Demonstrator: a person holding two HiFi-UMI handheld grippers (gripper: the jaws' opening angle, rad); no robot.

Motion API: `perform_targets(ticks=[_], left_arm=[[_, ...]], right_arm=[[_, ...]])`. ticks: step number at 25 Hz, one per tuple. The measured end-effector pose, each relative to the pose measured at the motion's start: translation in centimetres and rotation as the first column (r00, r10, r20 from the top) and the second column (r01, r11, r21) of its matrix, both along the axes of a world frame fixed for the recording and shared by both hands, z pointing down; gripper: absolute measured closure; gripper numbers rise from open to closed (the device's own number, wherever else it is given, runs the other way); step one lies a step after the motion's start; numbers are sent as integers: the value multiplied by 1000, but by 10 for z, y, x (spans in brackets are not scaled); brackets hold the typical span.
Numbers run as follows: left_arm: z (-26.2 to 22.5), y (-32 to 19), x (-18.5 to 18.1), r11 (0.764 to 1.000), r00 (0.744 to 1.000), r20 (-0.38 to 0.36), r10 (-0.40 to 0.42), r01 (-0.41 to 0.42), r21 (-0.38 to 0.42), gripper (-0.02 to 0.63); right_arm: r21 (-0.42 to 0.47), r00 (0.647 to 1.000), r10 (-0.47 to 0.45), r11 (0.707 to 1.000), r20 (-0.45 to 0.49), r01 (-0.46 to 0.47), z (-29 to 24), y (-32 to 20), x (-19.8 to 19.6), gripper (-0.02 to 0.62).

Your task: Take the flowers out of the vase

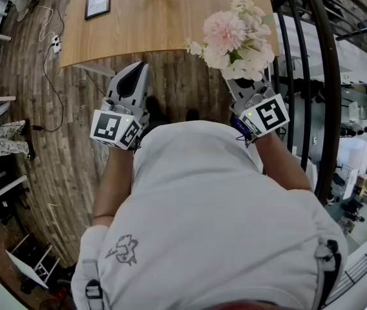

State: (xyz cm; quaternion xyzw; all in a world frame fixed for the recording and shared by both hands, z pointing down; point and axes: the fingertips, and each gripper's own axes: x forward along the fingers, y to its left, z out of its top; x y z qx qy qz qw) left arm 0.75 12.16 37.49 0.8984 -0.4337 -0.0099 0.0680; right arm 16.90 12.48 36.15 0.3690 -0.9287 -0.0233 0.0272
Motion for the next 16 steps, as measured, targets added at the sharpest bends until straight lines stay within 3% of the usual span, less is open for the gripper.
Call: perform_targets(ticks=[16], left_arm=[[1,-8,-17,1000,1000,-6,3,-3,-10,601]], right_arm=[[-8,1000,-2,1000,6,2,-1,-9,-18,583]])
